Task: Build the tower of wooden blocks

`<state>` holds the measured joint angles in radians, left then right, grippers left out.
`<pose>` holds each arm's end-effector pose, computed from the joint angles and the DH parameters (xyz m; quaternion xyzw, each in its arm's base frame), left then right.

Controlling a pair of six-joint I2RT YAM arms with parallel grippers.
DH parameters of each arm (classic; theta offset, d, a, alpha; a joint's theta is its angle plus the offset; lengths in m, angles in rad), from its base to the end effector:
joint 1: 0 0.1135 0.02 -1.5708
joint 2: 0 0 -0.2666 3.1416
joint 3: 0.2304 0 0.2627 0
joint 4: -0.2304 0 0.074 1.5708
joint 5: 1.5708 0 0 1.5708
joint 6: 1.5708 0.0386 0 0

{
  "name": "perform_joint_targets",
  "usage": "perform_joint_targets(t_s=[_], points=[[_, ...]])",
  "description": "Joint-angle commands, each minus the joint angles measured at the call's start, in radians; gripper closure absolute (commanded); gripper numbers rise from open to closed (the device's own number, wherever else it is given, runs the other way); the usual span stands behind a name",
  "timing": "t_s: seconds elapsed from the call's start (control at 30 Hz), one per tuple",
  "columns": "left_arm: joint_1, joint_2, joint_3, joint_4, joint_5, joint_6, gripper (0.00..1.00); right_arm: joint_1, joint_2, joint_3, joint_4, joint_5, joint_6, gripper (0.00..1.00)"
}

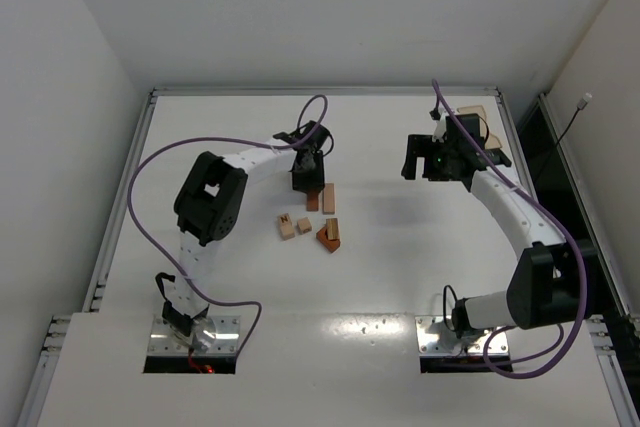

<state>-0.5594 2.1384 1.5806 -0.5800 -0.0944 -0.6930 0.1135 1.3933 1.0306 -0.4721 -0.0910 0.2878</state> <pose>0.3912 -0.2406 0.1518 -0.0752 0.9727 -0.0884 0.2009 0.3064 0.0385 0.2579 0.0648 0.9300 0.1132 0.3437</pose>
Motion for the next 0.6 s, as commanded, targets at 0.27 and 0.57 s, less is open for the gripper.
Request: perform_joint_targets(t_s=[0.27, 0.57], points=[[0.018, -0.005, -0.06, -0.038, -0.021, 0.006, 0.53, 0.002, -0.007, -0.007, 0.039, -0.019, 0.01, 0.15], [0.018, -0.078, -0.06, -0.038, 0.01, 0.015, 0.53, 0.002, -0.007, -0.007, 0.049, -0.029, 0.01, 0.15]])
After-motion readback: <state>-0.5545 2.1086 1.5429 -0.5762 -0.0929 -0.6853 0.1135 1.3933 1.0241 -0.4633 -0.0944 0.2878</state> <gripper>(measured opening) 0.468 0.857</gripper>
